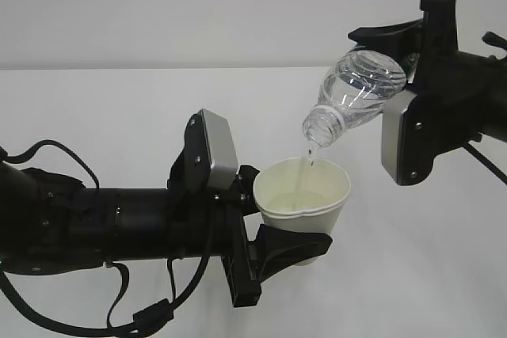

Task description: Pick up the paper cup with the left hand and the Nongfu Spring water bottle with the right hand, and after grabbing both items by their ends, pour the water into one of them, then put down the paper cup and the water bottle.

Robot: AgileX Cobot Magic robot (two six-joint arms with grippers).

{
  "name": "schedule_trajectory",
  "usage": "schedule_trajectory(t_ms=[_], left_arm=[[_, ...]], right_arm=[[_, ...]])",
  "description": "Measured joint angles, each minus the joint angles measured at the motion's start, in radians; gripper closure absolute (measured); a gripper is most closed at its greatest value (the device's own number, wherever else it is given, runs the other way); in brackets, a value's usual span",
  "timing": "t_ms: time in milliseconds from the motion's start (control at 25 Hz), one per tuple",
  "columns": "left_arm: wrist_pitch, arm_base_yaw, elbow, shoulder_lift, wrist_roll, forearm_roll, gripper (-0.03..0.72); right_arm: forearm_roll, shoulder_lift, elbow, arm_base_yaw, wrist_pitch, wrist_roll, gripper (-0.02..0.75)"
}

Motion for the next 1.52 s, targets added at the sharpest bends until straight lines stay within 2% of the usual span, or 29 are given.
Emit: schedule_trajectory(t_ms=[1520], left_arm=[[0.0,0.0,0.0,0.0,-0.004,0.0,0.242]], right_arm=[[0.0,0.0,-0.02,0.0,-0.007,-0.013,0.314]])
